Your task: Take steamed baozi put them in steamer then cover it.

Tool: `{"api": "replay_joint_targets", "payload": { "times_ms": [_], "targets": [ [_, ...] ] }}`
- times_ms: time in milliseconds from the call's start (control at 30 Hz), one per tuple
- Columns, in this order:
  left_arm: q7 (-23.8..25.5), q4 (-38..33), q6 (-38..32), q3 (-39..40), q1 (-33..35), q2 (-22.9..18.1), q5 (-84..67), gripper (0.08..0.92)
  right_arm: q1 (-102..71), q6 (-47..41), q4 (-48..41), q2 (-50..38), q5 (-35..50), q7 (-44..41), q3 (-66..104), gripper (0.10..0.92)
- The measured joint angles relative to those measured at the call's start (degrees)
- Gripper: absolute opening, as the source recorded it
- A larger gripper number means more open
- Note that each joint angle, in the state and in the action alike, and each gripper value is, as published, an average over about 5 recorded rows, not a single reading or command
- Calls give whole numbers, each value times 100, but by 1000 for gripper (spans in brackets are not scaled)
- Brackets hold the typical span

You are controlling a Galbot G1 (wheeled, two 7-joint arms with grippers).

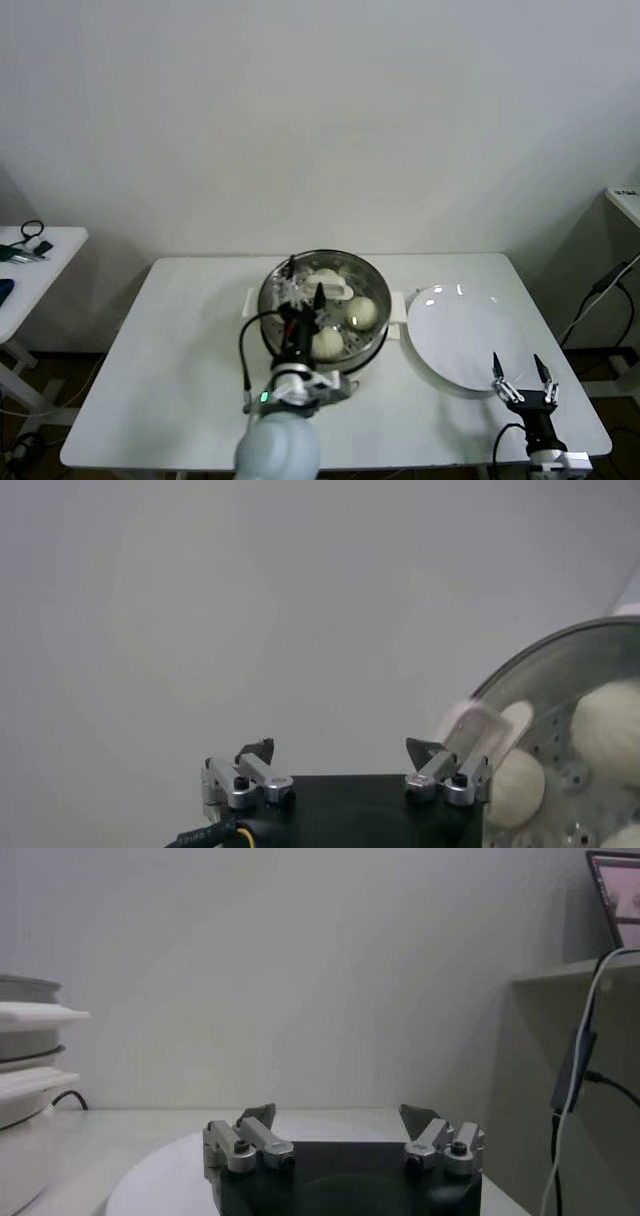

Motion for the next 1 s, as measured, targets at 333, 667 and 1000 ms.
{"api": "replay_joint_targets", "payload": {
  "times_ms": [333,667,1000],
  "targets": [
    [-429,-245,-941,-1946,753,947,-3576,823,22,-158,95,11,-125,88,-66,823],
    [-418,519,-2322,-3058,1310,1483,-6688,823,87,-346,76,0,-231,100,-142,823],
    [-282,1452,-3392,-3223,1471,1516,-7665,823,114,-351,26,-10,-264,107,-191,823]
  ]
}}
